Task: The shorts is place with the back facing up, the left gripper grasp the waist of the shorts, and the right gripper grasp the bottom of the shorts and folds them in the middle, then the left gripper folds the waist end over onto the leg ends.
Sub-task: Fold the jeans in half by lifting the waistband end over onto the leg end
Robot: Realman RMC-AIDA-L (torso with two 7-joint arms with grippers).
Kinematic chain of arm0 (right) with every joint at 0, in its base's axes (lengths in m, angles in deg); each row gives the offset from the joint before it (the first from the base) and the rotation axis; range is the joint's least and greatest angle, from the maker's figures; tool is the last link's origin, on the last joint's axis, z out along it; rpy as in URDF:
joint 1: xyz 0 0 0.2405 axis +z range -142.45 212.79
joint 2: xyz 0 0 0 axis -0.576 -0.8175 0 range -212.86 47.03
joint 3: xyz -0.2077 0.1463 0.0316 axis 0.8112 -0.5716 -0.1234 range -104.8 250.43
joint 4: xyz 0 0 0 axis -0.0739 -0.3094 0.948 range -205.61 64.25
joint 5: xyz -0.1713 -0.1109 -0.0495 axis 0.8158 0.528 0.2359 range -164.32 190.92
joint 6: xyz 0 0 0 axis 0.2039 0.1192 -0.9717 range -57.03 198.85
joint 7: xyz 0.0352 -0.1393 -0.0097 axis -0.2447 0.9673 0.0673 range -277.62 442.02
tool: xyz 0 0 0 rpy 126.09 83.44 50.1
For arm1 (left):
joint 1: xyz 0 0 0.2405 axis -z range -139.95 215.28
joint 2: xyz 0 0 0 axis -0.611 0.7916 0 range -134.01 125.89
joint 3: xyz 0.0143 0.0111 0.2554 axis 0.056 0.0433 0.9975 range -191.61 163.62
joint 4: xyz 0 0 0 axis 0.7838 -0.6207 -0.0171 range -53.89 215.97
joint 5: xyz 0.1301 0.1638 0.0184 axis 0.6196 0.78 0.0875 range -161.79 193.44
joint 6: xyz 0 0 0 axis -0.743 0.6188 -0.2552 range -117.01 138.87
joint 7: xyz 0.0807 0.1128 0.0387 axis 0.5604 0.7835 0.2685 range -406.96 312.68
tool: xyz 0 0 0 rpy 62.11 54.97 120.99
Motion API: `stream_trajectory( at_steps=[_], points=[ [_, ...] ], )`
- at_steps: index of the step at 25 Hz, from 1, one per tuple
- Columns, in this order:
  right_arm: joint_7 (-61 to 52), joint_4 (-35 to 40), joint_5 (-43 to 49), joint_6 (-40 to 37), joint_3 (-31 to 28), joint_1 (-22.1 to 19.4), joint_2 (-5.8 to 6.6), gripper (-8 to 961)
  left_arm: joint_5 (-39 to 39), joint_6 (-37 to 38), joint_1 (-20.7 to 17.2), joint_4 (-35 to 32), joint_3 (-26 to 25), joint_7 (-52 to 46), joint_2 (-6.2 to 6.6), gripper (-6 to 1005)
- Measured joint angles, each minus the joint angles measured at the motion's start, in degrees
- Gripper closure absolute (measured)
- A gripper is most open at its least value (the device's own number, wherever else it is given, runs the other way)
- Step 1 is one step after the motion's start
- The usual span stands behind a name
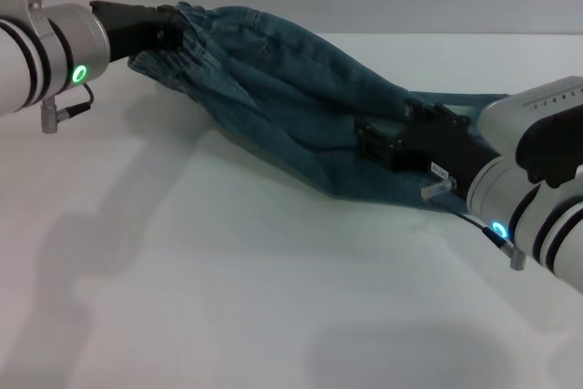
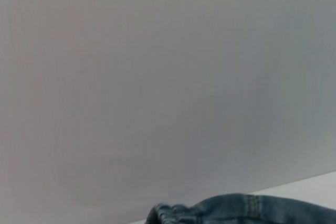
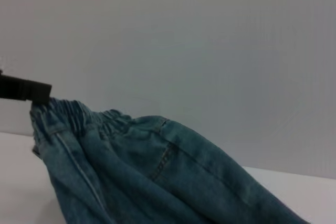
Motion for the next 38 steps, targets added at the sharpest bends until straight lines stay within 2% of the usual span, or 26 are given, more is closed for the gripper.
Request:
stream_trajectory(
  at_steps=[7, 11, 18, 26, 30, 38],
  points=[
    [0.02, 0.55, 0.55, 0.17, -2.6, -1.22, -0.36, 252, 0.1, -0.77, -1.08, 2.3, 0.19, -0.02, 0.05, 985],
    [0.35, 2.19, 3.74, 1.45, -3.9, -1.7, -1.28, 331, 0.13, -1.1, -1.17, 2.49, 0.34, -0.03, 0.08, 985],
    [-1.27, 11.5, 4.19, 3.81, -5.91, 3.31, -1.77, 468, 0.13, -1.15, -1.28, 3.48, 0.54, 0.02, 0.09, 985],
    [-3.89, 23.76, 3.75, 4.96, -9.74, 10.67, -1.77, 930, 0.1, -1.44, -3.32, 8.17, 0.58, 0.34, 0.17, 985],
    [-4.15, 27.29, 3.85, 6.43, -12.58, 12.49, -1.7, 947, 0.1, -2.49, -3.8, 10.13, 0.59, 0.47, 0.18, 986],
    [-3.25, 29.19, 7.54, 6.38, -19.65, 13.2, -1.48, 955, 0.12, -3.18, -4.53, 11.9, 0.75, 0.59, 0.17, 986]
  ],
)
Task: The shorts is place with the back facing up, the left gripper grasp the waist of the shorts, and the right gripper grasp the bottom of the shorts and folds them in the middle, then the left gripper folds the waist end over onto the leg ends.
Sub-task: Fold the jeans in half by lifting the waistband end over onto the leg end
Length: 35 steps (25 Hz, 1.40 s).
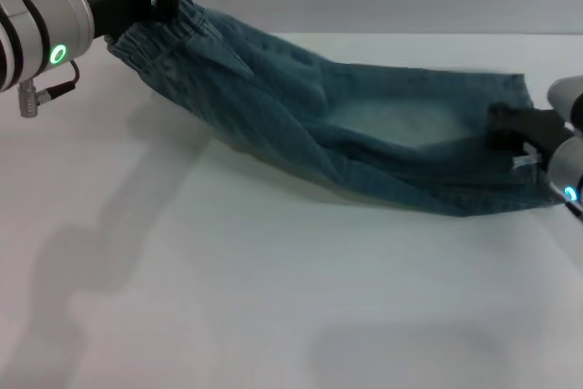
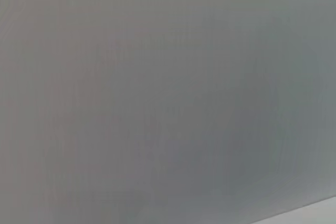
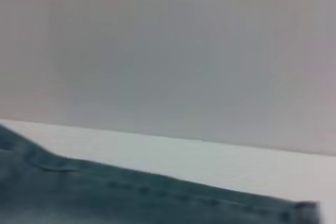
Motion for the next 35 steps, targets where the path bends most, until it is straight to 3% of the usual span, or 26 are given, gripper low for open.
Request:
stream_trajectory(
  at_steps=[4, 7, 15, 35],
  points=[
    [-0.29, -1.29, 3.21, -0.36, -2.08, -0.69, -0.14, 955, -0.05, -0.24, -0.06, 0.15, 0.07, 0.05, 0.06, 986],
    [-0.59, -2.85, 2.85, -0.17, 0.02, -1.22, -0.57, 955, -0.4, -0.28, -0.22, 0.76, 0.54, 0.1, 0.09, 986],
    [-1.15, -2.91, -2.91, 0.02, 8.24, 2.95, -0.75, 954, -0.57, -0.16, -0.4, 3.65, 2.48, 0.16, 0.09, 986],
    [-11.42, -1.91, -3.84, 0.17, 21.89, 12.47, -0.79, 954, -0.89, 1.07, 0.28, 7.03, 6.79, 1.07, 0.08, 986]
  ],
)
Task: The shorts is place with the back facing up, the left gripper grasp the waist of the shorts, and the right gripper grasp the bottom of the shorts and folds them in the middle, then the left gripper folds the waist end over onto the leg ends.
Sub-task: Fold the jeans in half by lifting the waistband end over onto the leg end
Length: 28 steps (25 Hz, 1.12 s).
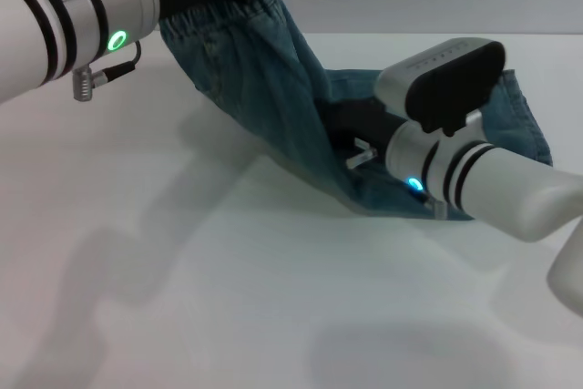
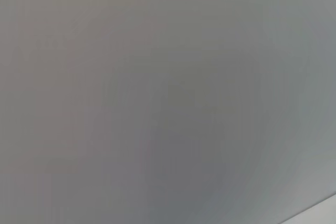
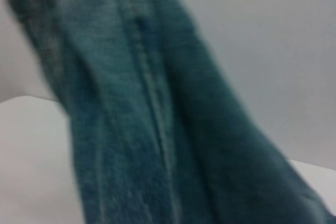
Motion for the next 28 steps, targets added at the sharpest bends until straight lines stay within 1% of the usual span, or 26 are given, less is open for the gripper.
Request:
stream_trajectory(
  at_steps=[6, 11, 14, 17, 20, 23, 25, 28],
  points=[
    [-1.83, 1.02, 0.0, 0.63, 3.2, 2.87, -0.08, 953, 0.01, 0.41, 0.21, 0.88, 0.9, 0.41, 0.0, 986],
    [-3.94, 1.15, -0.04, 3.29, 4.88, 2.88, -0.13, 953, 0.01, 0.61, 0.38, 1.29, 1.67, 0.59, 0.0, 985],
    [-4.29, 0.39, 0.24, 3.67, 4.91, 0.92, -0.03, 953, 0.01, 0.66, 0.37, 1.14, 1.66, 1.19, 0.0, 985],
    [-4.27, -1.37, 0.81, 3.69, 2.89, -2.94, 0.59, 953, 0.01, 0.68, 0.19, 1.02, 1.42, 1.32, 0.0, 986],
    [-4.25, -3.57, 3.54, 3.69, -1.21, -7.65, 0.98, 953, 0.01, 0.68, -0.01, 1.0, 1.32, 1.32, 0.0, 989],
    [-4.2, -5.42, 7.62, 3.69, -6.35, -11.59, 0.6, 954, 0.01, 0.68, -0.17, 1.29, 1.4, 1.32, 0.0, 991],
    [-4.23, -5.58, 8.3, 3.64, -8.09, -12.13, 0.42, 954, 0.01, 0.68, -0.29, 2.5, 1.91, 1.32, 0.0, 991],
    [-4.76, -5.18, 8.12, 3.35, -8.33, -11.1, 0.42, 954, 0.0, 0.68, -0.47, 4.34, 3.29, 1.33, 0.0, 991]
  ],
)
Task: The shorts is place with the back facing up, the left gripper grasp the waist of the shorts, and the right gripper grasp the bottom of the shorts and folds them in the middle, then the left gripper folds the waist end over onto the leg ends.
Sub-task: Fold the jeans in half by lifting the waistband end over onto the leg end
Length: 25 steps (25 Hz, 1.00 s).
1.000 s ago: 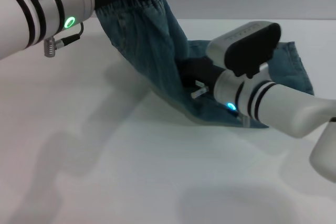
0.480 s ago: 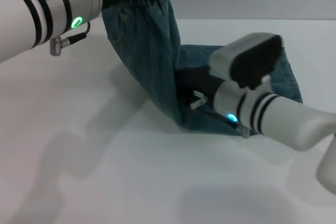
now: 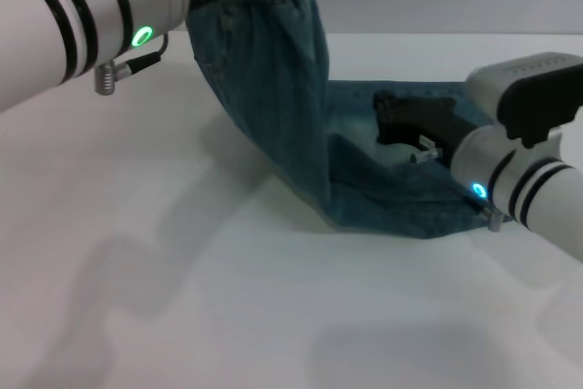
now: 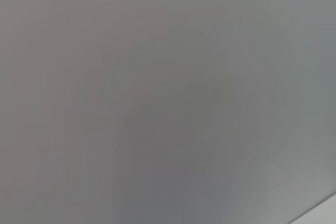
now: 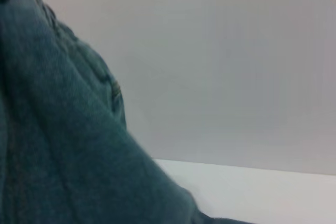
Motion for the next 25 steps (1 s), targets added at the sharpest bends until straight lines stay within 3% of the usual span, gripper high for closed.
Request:
stream_trajectory(
  at_steps=[12, 21, 25],
  points=[
    [-0.32, 4.0, -10.13, -0.15, 13.25, 12.36, -0.29, 954, 0.01, 1.27, 0.39, 2.82, 3.69, 0.69, 0.0, 990],
    [-2.89, 8.35, -10.39, -0.15, 14.38, 16.38, -0.56, 953, 0.01, 2.74, 0.47, 1.86, 5.31, 0.69, 0.0, 991],
    [-2.81, 9.18, -10.23, -0.4, 11.91, 13.81, -0.2, 953, 0.0, 3.41, 0.22, 1.03, 5.81, 0.68, 0.0, 992]
  ],
)
